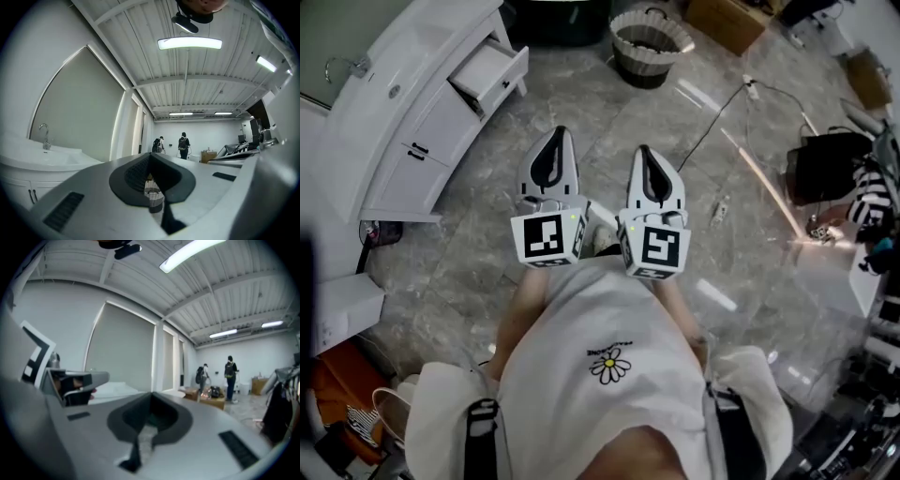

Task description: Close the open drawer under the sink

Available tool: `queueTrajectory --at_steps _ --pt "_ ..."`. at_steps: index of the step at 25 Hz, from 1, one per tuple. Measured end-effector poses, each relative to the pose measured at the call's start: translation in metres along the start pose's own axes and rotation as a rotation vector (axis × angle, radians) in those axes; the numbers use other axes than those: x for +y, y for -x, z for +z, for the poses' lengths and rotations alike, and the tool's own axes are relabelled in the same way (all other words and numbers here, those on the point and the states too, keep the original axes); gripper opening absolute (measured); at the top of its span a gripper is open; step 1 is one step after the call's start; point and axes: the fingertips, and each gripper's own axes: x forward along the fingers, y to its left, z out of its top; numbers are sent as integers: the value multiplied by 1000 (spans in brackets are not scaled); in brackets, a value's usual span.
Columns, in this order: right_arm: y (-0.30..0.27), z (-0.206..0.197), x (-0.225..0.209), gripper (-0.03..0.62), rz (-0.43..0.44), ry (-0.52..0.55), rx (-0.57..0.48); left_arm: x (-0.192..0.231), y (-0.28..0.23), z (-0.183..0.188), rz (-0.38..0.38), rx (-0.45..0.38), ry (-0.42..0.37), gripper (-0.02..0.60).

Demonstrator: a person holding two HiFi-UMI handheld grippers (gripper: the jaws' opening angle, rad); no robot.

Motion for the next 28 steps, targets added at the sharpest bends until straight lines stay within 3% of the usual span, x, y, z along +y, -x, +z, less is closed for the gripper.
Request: queueTrajectory --at_steps 12,23,28 --pt "-28 -15 -9 29 111 12 8 -9 -25 -15 12 13 -22 20" --pt "-41 -32 -13 29 241 14 30 9 -30 -40 132 39 -51 20" --pt "-55 -30 -15 29 257 -2 -28 22 -44 -30 150 -7 -78 20"
